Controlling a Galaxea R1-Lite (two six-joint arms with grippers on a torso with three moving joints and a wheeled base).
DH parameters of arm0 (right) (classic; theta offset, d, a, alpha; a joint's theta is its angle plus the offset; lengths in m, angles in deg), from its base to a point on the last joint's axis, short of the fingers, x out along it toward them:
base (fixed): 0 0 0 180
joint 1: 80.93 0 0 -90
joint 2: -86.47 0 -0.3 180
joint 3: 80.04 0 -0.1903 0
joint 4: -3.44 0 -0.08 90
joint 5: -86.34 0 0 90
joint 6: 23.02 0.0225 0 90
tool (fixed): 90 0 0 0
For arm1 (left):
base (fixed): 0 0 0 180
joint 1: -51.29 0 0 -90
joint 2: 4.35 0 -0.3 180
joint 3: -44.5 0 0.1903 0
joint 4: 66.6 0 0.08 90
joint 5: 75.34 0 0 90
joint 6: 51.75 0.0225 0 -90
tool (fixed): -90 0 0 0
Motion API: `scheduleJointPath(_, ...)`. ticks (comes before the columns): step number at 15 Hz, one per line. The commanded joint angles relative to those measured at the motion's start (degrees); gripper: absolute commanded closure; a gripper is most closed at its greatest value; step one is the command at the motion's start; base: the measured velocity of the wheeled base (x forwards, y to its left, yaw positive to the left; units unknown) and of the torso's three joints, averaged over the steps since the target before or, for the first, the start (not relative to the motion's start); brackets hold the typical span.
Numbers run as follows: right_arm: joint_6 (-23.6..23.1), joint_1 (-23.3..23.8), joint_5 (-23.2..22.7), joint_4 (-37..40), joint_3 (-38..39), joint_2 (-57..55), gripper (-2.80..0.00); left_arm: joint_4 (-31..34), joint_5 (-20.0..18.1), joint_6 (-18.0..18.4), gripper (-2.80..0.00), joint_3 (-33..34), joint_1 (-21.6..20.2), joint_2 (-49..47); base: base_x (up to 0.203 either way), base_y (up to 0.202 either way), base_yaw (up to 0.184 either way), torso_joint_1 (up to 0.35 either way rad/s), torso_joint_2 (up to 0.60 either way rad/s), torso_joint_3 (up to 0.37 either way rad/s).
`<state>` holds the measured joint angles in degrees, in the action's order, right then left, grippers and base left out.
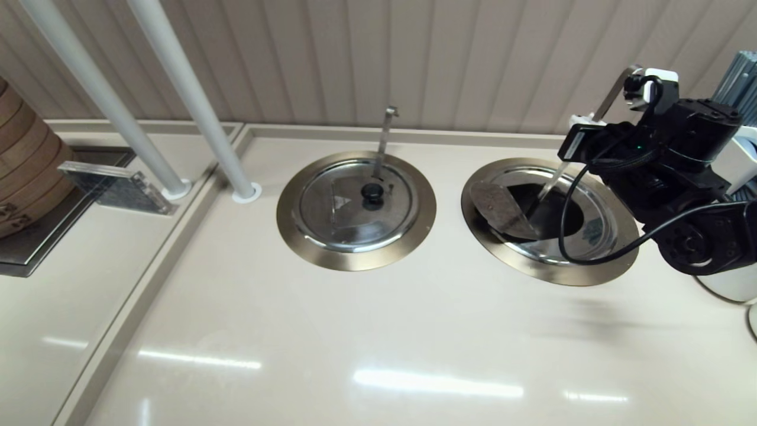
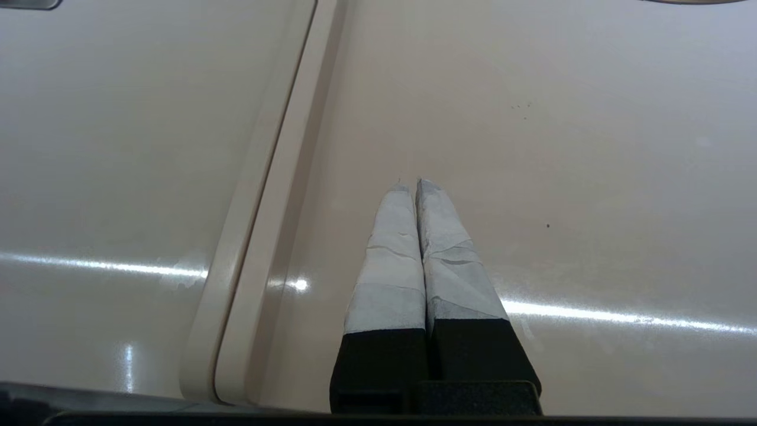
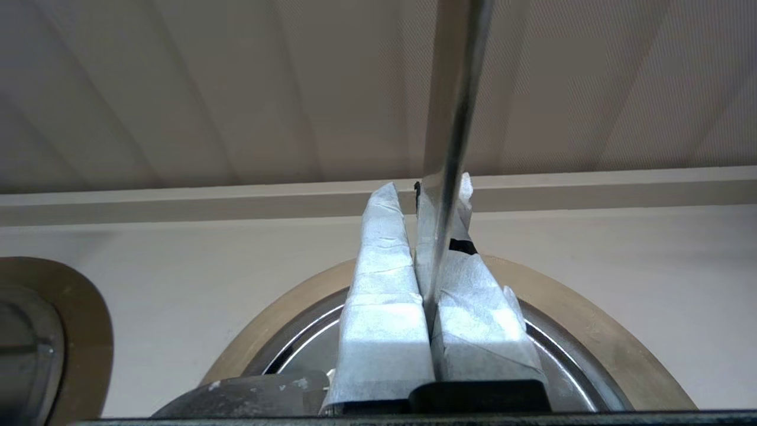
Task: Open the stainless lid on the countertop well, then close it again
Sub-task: Stir with a spoon
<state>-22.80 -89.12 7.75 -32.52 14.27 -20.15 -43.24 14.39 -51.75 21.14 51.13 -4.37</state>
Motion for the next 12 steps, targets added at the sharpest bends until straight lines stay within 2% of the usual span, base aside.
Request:
scheduleJointPath(1,-0.1,-0.1,-0.6,0.3,1.0,2.6,0.00,0.0,0.0,0.0,0.00,0.0,0.0,-0.1,0.000,0.000,0.000,0.000,0.00,0.000)
scheduleJointPath(4,-0.7,0.7,-6.3,6.8,3.6,5.9,0.00,0.0,0.0,0.0,0.00,0.0,0.0,-0.1,0.000,0.000,0.000,0.000,0.00,0.000)
scheduleJointPath(6,-4.8,3.4,-7.8,12.3,3.6,6.5,0.00,0.0,0.0,0.0,0.00,0.0,0.0,-0.1,0.000,0.000,0.000,0.000,0.00,0.000)
scheduleJointPath(8,-9.0,6.4,-7.9,13.0,3.4,5.6,0.00,0.0,0.0,0.0,0.00,0.0,0.0,-0.1,0.000,0.000,0.000,0.000,0.00,0.000)
scheduleJointPath(9,-9.3,7.0,-7.5,12.8,2.6,4.9,0.00,0.0,0.0,0.0,0.00,0.0,0.0,-0.1,0.000,0.000,0.000,0.000,0.00,0.000)
scheduleJointPath(10,-8.6,7.0,-7.4,12.3,1.9,4.5,0.00,0.0,0.0,0.0,0.00,0.0,0.0,-0.1,0.000,0.000,0.000,0.000,0.00,0.000)
scheduleJointPath(12,-2.9,5.7,-6.6,9.3,1.0,3.8,0.00,0.0,0.0,0.0,0.00,0.0,0.0,-0.1,0.000,0.000,0.000,0.000,0.00,0.000)
